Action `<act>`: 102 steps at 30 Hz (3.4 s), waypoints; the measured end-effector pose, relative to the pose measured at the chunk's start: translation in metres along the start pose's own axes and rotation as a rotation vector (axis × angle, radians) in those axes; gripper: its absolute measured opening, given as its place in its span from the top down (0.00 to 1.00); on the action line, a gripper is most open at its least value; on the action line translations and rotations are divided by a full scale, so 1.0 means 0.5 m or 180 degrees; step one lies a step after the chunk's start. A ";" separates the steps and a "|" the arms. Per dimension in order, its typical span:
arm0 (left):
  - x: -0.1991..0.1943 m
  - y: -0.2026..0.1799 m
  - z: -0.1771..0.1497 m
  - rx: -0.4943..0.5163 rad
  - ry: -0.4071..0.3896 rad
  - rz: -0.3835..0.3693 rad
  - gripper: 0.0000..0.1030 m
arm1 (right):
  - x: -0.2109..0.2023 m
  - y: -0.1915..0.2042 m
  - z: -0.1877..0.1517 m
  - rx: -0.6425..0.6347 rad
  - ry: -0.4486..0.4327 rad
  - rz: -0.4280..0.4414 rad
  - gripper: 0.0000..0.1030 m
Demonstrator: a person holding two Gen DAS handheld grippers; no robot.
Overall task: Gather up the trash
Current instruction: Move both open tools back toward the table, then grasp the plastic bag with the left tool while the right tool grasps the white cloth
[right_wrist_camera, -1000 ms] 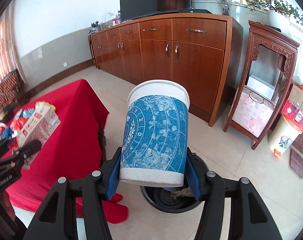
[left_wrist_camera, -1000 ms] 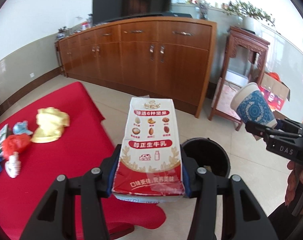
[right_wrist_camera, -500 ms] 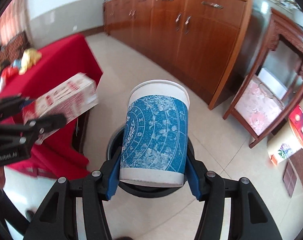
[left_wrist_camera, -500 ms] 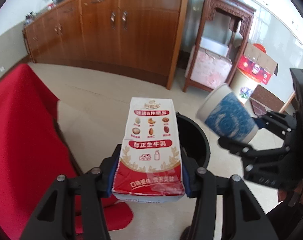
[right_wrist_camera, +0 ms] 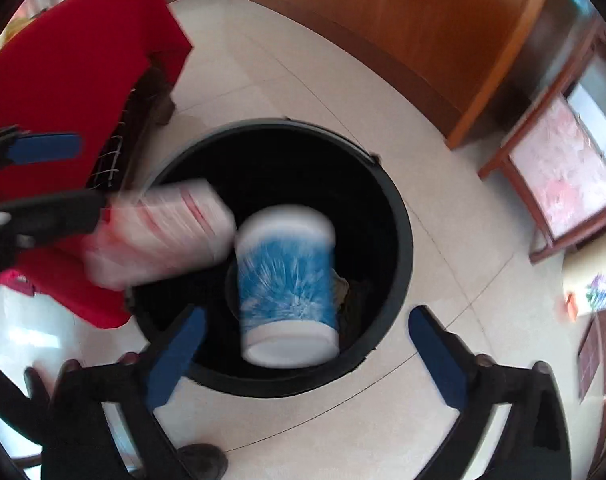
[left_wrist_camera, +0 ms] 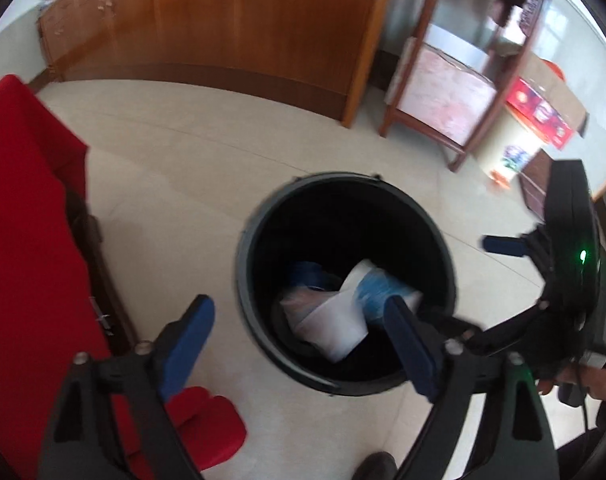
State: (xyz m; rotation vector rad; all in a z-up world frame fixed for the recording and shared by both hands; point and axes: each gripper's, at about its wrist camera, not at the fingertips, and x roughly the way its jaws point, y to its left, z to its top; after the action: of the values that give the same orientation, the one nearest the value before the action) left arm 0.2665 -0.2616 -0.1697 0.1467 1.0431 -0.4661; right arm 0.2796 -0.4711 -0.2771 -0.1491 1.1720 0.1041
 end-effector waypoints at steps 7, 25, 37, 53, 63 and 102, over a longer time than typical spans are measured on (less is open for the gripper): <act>-0.071 0.016 -0.020 -0.0020 -0.0217 0.0301 0.01 | -0.060 -0.060 0.001 0.0628 -0.0210 -0.0136 0.00; -0.290 0.037 -0.042 -0.0001 -0.0691 0.0391 0.00 | -0.327 0.043 -0.011 0.1183 -0.0904 -0.0210 0.00; -0.428 0.146 -0.098 -0.0272 -0.1007 0.0686 0.00 | -0.440 0.178 0.015 0.1007 -0.1224 -0.0064 0.00; -0.580 0.326 -0.222 -0.0893 -0.1390 0.1139 0.00 | -0.530 0.418 0.070 0.0482 -0.1775 0.0433 0.00; -0.633 0.406 -0.291 -0.1175 -0.1515 0.1423 0.00 | -0.553 0.567 0.117 0.0082 -0.1774 0.0624 0.00; -0.687 0.783 -0.527 -0.2232 -0.1364 0.2180 0.03 | -0.465 0.992 0.283 -0.0805 -0.1624 0.0995 0.00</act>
State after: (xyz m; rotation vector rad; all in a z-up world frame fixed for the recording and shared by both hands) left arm 0.0850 0.2795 -0.0474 -0.2152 0.6253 0.4829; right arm 0.2399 0.0409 -0.0396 -0.1496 0.6609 0.5365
